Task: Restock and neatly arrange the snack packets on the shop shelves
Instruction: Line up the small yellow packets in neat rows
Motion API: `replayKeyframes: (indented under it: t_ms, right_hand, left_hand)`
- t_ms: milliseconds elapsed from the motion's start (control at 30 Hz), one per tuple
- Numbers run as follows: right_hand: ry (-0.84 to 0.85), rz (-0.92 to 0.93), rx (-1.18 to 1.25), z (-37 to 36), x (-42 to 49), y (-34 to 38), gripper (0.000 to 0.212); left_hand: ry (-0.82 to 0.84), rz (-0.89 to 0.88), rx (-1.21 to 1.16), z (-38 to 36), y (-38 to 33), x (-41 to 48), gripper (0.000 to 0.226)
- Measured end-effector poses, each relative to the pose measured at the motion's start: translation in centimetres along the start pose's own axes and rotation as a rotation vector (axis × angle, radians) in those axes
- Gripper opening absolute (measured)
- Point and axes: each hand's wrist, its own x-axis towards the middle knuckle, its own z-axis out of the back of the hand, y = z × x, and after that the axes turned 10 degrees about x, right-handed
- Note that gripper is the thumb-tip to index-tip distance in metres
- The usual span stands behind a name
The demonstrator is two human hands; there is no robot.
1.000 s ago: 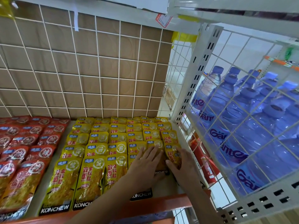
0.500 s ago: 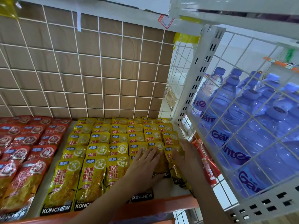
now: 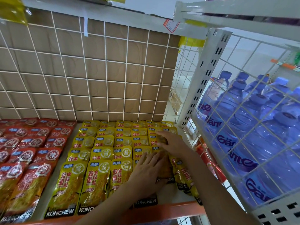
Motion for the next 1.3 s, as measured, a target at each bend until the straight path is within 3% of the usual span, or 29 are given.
replayKeyframes:
  t_ms: [200,500,767,867,1067,1300]
  right_hand:
    - [0.003,0.051,-0.042,0.1,0.1,-0.5,0.052]
    - [-0.017,0.056,-0.03,-0.2,-0.2,-0.7,0.051]
    - [-0.444,-0.21,0.201,1.7,-4.9,0.3,0.035]
    - [-0.408,-0.33,0.2,1.8,-8.4,0.3,0.042]
    - [-0.261,-0.444,0.156,0.5,-13.2,-0.3,0.078]
    - [-0.331,-0.407,0.135,-0.8,-13.5,-0.6,0.077]
  left_hand:
    - [0.042,-0.007,-0.009,-0.1,0.0,-0.1,0.067]
    - [-0.013,-0.021,-0.006,0.2,0.1,-0.2,0.077]
    - [-0.008,-0.015,-0.012,0.0,0.2,-0.3,0.078]
    - [0.025,0.001,-0.049,0.2,0.2,-0.3,0.07]
    - [0.038,-0.01,-0.045,0.2,0.1,-0.4,0.071]
    - [0.022,-0.016,-0.059,0.3,0.3,-0.5,0.072]
